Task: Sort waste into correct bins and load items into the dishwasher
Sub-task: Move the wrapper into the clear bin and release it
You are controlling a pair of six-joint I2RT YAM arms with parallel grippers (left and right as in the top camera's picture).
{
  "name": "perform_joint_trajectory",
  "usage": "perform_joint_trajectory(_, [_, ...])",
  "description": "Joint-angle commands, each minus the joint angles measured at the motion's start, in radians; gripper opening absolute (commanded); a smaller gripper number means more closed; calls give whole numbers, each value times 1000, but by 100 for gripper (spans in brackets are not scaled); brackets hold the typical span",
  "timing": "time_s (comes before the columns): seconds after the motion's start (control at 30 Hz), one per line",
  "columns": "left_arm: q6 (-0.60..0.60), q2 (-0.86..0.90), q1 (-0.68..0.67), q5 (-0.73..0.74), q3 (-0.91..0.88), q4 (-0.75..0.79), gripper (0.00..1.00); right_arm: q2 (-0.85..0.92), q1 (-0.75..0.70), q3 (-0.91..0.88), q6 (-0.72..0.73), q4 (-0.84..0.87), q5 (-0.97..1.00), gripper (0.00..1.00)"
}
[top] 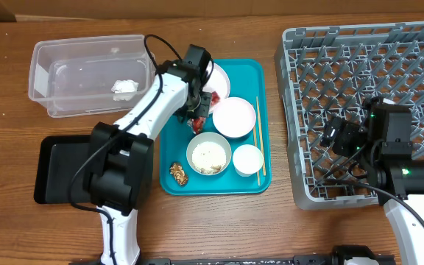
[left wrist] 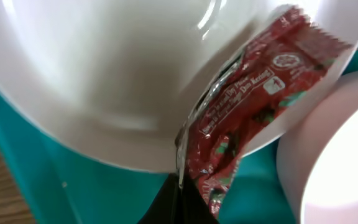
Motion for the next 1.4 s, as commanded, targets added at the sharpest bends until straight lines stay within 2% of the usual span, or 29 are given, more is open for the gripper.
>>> perform_joint_trajectory(0.0, [-6, -44, 43, -14, 107, -44, 4, -5, -4, 34, 5, 2, -1, 100])
perform_joint_trajectory(0.17, [-6, -114, 108, -14, 199, -83, 4, -5, -4, 34, 5, 2, -1, 100])
perform_joint_trajectory(0.4, [-7, -197, 256, -10, 209, -81, 4, -5, -4, 34, 5, 2, -1, 100])
perform_joint_trajectory(0.7, [-7, -181, 407, -11, 207, -83, 4, -5, -4, 34, 5, 2, -1, 100])
perform_joint_trajectory(0.93, [-6, -135, 430, -14, 206, -115, 5, -5, -4, 34, 5, 2, -1, 100])
perform_joint_trajectory(0.97, [-6, -132, 430, -14, 206, -116, 8, -5, -4, 34, 5, 2, -1, 100])
perform_joint_trajectory(1.0, [-6, -131, 430, -14, 206, -117, 17, -5, -4, 34, 5, 2, -1, 100])
perform_joint_trajectory(1.03, [-6, -131, 430, -14, 206, -117, 27, -5, -4, 34, 5, 2, -1, 100])
perform_joint_trajectory(1.07, [-6, -131, 430, -14, 206, -117, 42, -5, -4, 34, 5, 2, -1, 100])
perform_joint_trajectory(1.1, [-4, -131, 431, -14, 206, -117, 49, -5, -4, 34, 5, 2, -1, 100])
perform_joint_trajectory(1.17, [3, -131, 430, -14, 206, -119, 53, -5, -4, 34, 5, 2, -1, 100])
perform_joint_trajectory(1.37, [5, -138, 430, -13, 217, -167, 54, -5, -4, 34, 5, 2, -1, 100])
